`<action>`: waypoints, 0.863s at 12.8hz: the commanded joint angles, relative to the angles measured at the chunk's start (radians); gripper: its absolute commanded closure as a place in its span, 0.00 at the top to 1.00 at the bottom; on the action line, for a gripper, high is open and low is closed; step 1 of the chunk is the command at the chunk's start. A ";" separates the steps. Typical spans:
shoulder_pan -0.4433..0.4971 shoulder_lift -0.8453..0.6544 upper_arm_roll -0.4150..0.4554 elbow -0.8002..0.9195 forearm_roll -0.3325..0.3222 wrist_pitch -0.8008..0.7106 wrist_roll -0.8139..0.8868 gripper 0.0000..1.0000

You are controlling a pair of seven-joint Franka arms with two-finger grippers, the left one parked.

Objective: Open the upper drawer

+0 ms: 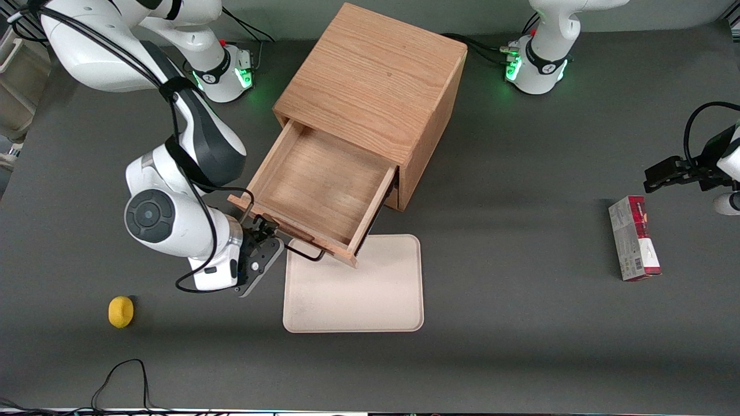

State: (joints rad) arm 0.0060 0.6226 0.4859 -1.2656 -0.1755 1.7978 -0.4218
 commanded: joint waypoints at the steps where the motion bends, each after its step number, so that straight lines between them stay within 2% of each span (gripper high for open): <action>1: -0.003 -0.111 -0.067 0.008 0.101 -0.087 0.096 1.00; 2: 0.002 -0.169 -0.137 -0.007 0.188 -0.110 0.139 1.00; 3: 0.006 -0.220 -0.188 -0.030 0.230 -0.138 0.182 1.00; 7: 0.008 -0.459 -0.315 -0.206 0.234 -0.279 0.425 1.00; 9: 0.008 -0.648 -0.384 -0.440 0.237 -0.240 0.428 1.00; 11: 0.008 -0.856 -0.426 -0.706 0.238 -0.122 0.434 1.00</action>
State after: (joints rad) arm 0.0054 0.0207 0.1015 -1.6421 0.0354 1.5474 -0.0219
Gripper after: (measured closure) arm 0.000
